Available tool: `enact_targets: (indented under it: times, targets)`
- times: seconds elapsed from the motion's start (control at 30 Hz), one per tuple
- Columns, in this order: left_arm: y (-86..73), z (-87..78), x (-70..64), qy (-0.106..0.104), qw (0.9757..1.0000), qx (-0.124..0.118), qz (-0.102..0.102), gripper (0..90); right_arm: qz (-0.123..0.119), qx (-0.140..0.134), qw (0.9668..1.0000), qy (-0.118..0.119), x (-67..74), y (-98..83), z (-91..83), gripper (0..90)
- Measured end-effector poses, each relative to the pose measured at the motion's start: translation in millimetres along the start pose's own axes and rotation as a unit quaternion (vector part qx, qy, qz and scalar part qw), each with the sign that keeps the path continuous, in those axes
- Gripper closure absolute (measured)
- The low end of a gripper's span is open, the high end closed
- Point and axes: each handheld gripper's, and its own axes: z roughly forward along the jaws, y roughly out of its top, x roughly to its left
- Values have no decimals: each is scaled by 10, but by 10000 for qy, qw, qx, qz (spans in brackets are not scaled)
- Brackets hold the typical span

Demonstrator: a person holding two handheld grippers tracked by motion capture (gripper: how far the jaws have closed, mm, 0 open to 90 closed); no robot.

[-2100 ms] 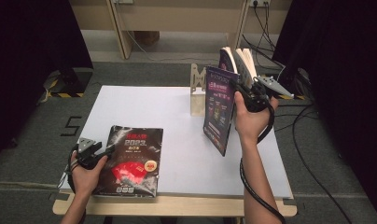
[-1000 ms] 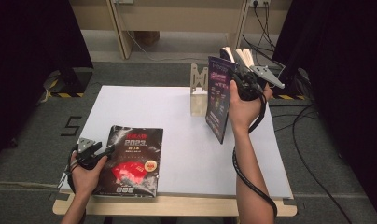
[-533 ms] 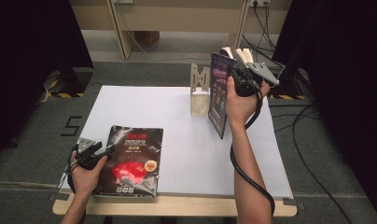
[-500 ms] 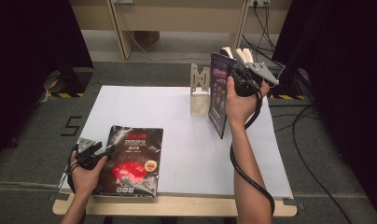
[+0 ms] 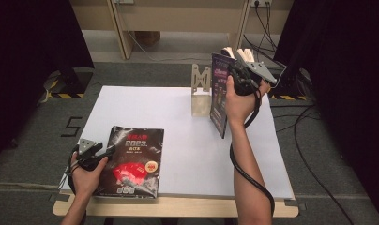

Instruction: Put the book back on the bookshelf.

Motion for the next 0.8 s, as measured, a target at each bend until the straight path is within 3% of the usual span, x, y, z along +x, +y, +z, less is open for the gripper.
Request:
enact_targets:
  times: [0.8]
  targets:
    - [0,-1,-11,17,10000,7,62,397,-261,40,9992,-287,29,-129,156,847]
